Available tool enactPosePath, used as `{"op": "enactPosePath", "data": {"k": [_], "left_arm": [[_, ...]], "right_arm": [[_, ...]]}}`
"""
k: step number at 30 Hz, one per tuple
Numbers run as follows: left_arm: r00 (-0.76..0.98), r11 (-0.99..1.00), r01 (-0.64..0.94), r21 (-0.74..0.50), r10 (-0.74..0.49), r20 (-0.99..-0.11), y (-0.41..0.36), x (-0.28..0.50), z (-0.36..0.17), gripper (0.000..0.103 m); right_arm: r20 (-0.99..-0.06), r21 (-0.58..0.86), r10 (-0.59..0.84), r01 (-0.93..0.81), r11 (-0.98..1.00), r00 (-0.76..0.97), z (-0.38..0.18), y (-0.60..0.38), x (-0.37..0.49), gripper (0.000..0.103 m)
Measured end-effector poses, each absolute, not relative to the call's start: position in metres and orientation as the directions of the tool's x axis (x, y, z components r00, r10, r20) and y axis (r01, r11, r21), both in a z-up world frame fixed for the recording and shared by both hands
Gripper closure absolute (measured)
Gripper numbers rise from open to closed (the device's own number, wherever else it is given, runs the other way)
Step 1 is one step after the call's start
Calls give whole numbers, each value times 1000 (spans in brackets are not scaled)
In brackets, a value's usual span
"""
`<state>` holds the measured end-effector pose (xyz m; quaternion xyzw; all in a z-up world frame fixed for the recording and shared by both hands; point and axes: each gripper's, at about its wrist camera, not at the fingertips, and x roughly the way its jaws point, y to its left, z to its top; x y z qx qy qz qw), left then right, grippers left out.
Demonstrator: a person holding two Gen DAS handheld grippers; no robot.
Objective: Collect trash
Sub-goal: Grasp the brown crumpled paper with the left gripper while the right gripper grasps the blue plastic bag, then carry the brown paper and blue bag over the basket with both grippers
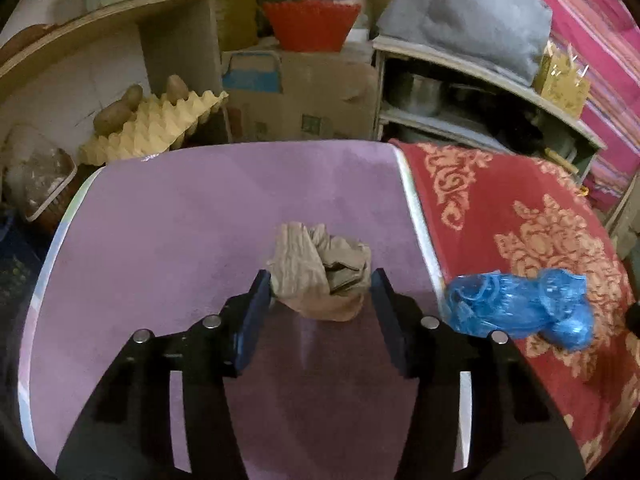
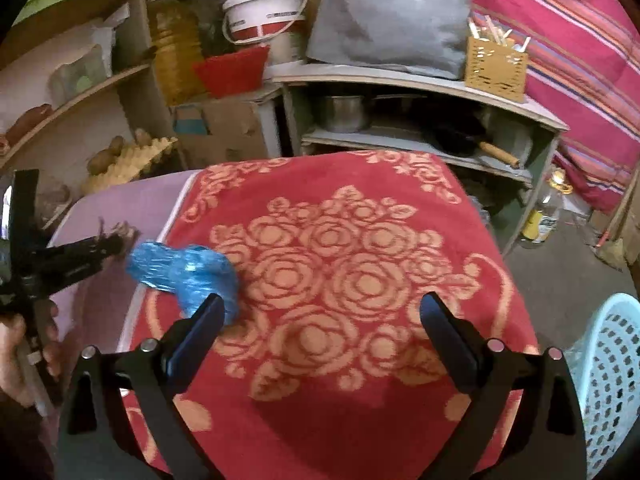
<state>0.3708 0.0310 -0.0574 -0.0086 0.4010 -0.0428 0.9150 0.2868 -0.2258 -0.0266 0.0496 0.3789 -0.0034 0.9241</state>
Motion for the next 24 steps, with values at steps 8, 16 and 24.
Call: {"op": "enactPosePath", "data": {"k": [8, 16, 24], "left_arm": [[700, 998, -25, 63, 63, -711, 49, 311, -25, 53], [714, 997, -79, 9, 63, -697, 83, 268, -21, 53], [715, 994, -107, -36, 52, -697, 100, 273, -24, 53]], "right_arm": [[-705, 22, 37, -31, 999, 708, -30, -185, 301, 7], [-757, -43, 17, -75, 996, 653, -49, -161, 322, 12], [-791, 55, 130, -143, 988, 597, -58, -158, 332, 69]]}}
